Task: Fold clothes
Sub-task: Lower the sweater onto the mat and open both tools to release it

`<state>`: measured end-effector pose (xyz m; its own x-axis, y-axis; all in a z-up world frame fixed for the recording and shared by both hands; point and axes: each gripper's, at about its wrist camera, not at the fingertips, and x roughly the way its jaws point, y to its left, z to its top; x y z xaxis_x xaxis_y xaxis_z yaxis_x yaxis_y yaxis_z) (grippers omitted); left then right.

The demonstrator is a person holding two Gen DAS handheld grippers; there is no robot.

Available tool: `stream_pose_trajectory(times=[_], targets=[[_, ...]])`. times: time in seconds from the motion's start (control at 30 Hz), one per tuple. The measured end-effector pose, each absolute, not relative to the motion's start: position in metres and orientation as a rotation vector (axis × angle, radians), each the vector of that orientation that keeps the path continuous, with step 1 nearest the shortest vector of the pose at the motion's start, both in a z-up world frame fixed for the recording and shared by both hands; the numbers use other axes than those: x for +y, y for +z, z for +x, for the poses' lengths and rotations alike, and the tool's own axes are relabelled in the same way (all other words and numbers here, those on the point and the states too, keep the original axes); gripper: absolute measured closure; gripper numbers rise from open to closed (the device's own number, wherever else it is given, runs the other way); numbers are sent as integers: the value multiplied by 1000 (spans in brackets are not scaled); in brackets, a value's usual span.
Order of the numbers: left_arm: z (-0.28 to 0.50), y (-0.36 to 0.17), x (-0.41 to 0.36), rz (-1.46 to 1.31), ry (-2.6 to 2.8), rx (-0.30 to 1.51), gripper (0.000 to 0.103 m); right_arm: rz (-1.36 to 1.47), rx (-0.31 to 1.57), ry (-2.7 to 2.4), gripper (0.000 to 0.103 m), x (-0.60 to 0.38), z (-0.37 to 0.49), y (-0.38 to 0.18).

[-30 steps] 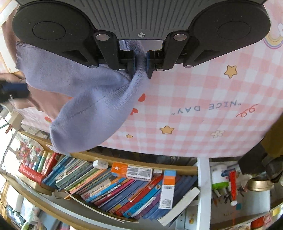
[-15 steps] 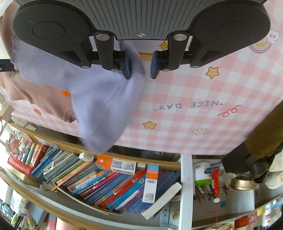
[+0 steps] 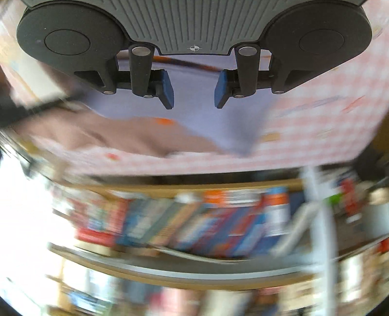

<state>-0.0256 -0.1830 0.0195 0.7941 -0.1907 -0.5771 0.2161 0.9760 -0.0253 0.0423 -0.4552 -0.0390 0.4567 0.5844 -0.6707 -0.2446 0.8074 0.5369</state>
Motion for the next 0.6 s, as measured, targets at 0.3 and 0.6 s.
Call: stream_pose_trajectory(times=[0.3, 0.6], targets=[[-37, 15, -260, 200, -458, 611, 51, 653, 928, 702, 99, -443, 41, -17], [-38, 23, -248, 112, -399, 634, 51, 645, 911, 748, 99, -429, 37, -5]])
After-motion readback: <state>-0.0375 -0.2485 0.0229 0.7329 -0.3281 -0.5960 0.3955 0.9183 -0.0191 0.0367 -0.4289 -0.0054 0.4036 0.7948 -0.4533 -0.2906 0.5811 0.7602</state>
